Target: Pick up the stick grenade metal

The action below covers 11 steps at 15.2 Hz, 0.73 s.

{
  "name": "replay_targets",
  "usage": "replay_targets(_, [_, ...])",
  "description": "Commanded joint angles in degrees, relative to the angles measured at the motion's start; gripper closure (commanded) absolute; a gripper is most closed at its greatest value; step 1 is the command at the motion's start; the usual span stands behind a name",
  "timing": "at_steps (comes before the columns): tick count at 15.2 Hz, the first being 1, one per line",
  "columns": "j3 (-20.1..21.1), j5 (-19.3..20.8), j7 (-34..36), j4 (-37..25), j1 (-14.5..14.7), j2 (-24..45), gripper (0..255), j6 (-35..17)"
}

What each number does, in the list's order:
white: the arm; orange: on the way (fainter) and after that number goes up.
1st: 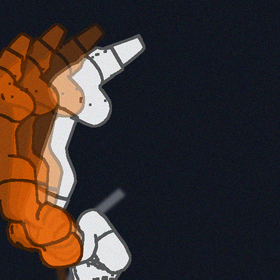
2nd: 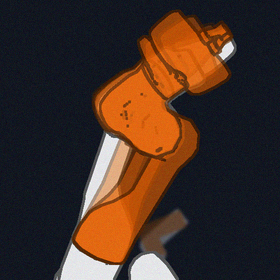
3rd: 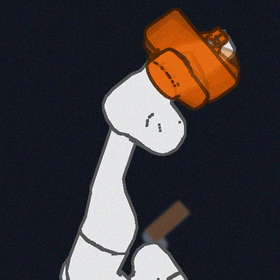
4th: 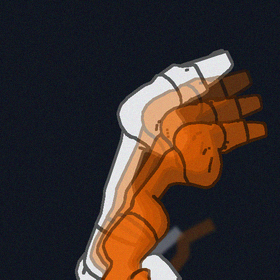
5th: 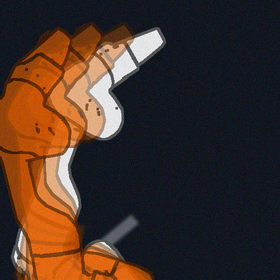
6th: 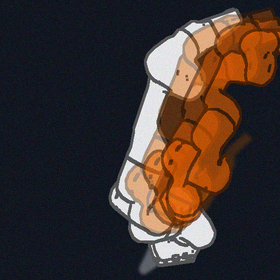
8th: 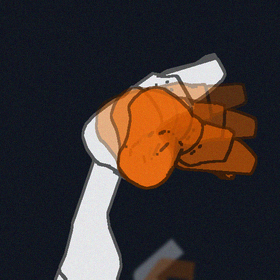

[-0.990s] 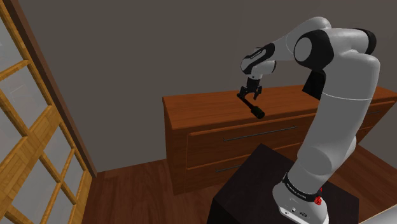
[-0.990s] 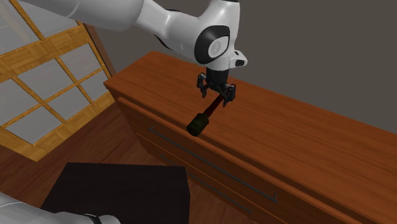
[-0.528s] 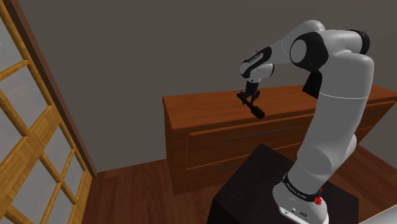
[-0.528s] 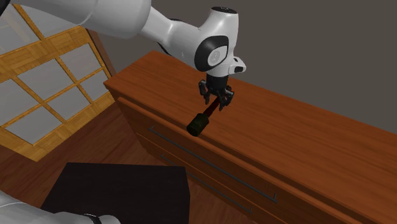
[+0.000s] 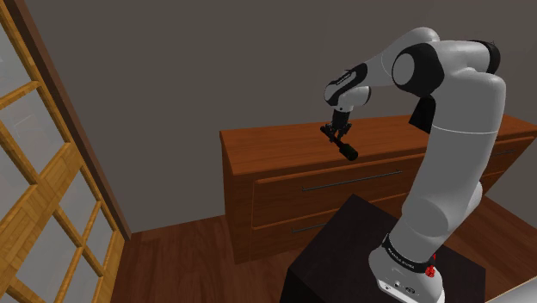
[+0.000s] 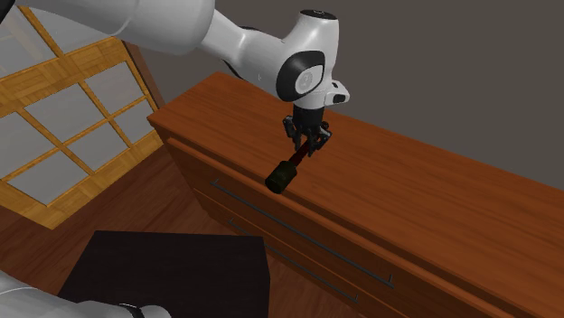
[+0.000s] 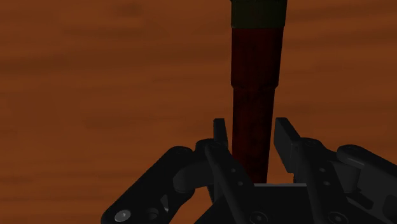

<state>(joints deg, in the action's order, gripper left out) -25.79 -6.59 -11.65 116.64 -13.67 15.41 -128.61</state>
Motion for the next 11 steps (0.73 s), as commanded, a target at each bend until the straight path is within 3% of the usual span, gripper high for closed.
replay_targets(1, [0.0, 0.0, 0.0, 0.0, 0.0, 0.0, 255, 0.0])
replay_targets(11, [-0.8, 2.5, 1.5, -2.9, 0.7, -4.2, 255, 6.7])
